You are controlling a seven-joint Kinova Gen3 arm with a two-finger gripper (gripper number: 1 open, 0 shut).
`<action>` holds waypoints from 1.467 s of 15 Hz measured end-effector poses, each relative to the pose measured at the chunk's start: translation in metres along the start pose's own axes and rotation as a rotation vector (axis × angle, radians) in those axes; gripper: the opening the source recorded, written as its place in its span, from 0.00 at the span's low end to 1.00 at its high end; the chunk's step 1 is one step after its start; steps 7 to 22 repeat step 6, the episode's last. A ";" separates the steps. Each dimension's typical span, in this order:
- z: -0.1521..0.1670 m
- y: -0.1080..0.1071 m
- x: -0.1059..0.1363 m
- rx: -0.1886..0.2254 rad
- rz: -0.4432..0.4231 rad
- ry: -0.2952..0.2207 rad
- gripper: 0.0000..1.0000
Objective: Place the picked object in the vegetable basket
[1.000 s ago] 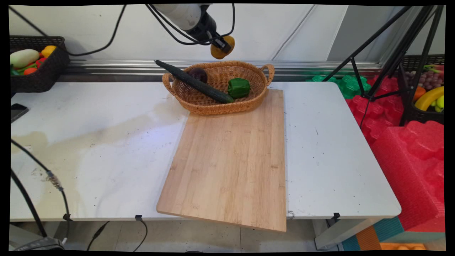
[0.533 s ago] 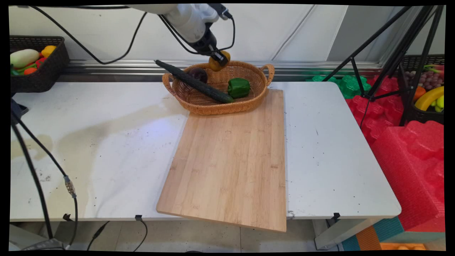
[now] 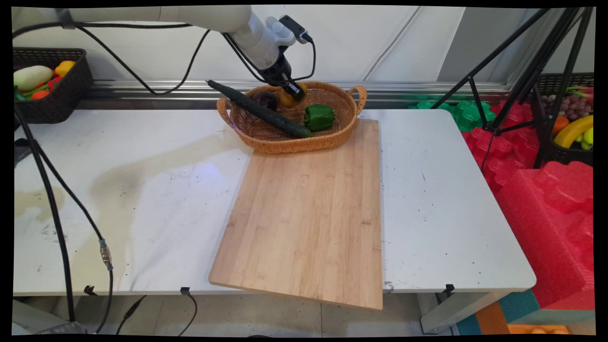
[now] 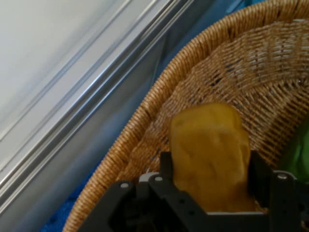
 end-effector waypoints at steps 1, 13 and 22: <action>0.003 0.000 0.000 -0.003 0.001 -0.003 0.00; 0.010 0.004 -0.002 -0.018 0.022 -0.002 1.00; 0.010 0.004 -0.002 -0.018 0.022 -0.002 1.00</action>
